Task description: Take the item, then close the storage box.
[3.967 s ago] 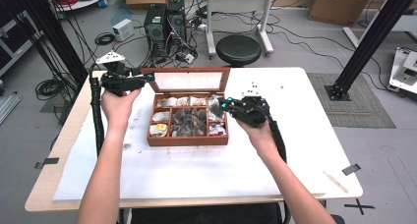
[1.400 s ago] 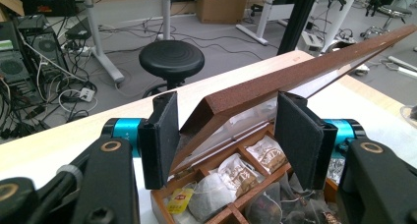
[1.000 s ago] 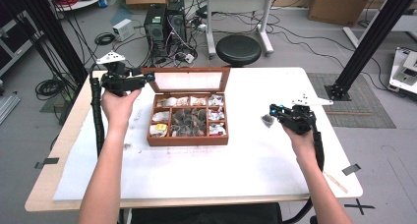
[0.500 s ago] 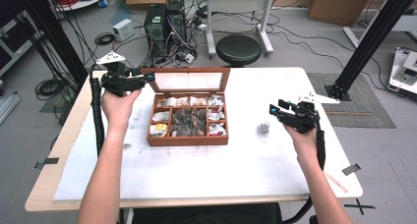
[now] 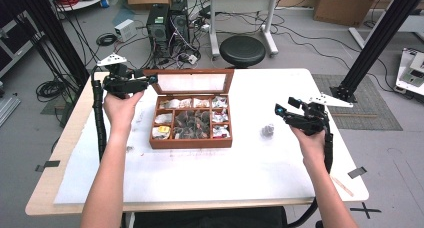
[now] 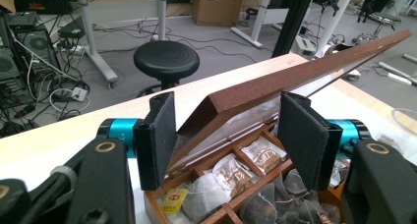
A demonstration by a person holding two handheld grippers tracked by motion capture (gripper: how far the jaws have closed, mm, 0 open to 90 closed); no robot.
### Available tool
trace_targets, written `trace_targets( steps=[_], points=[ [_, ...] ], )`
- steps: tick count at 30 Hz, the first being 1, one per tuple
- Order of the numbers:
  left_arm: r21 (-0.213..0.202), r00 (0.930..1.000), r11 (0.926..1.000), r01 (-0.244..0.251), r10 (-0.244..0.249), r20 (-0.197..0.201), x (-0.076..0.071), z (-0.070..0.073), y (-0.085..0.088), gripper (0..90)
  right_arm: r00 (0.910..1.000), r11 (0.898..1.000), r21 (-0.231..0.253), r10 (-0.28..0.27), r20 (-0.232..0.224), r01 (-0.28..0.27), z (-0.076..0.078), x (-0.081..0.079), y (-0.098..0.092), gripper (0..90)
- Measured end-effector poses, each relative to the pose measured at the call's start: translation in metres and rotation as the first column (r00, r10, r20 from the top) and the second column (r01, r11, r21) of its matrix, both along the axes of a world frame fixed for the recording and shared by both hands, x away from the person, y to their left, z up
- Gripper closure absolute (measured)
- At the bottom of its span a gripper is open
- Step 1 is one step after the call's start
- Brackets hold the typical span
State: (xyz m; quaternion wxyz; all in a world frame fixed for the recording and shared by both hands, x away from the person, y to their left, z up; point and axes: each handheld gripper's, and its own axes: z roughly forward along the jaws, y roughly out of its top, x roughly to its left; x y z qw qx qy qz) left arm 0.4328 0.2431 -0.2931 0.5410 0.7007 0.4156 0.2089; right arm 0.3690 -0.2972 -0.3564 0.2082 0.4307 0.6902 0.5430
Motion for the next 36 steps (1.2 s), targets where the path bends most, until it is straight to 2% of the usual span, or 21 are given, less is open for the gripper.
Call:
trace_targets(
  steps=[5, 29, 36],
  points=[
    [-0.014, 1.0000, 0.9999, -0.001, 0.001, -0.002, 0.0010, -0.0009, 0.0006, 39.9, 0.9998, 1.000, 0.002, -0.009, 0.016, 0.009, 0.0014, -0.0021, -0.0023, 31.3],
    [-0.013, 1.0000, 0.9999, -0.005, 0.005, -0.001, 0.0004, -0.0012, -0.0002, 39.6, 0.9997, 1.000, 0.005, -0.023, 0.008, 0.023, -0.0001, -0.0011, -0.0044, 31.5],
    [-0.022, 0.9995, 0.9995, -0.022, 0.021, -0.023, -0.0009, -0.0003, -0.0014, 39.3, 0.9996, 1.000, 0.008, -0.029, 0.004, 0.029, -0.0010, -0.0017, -0.0065, 31.6]
  ],
)
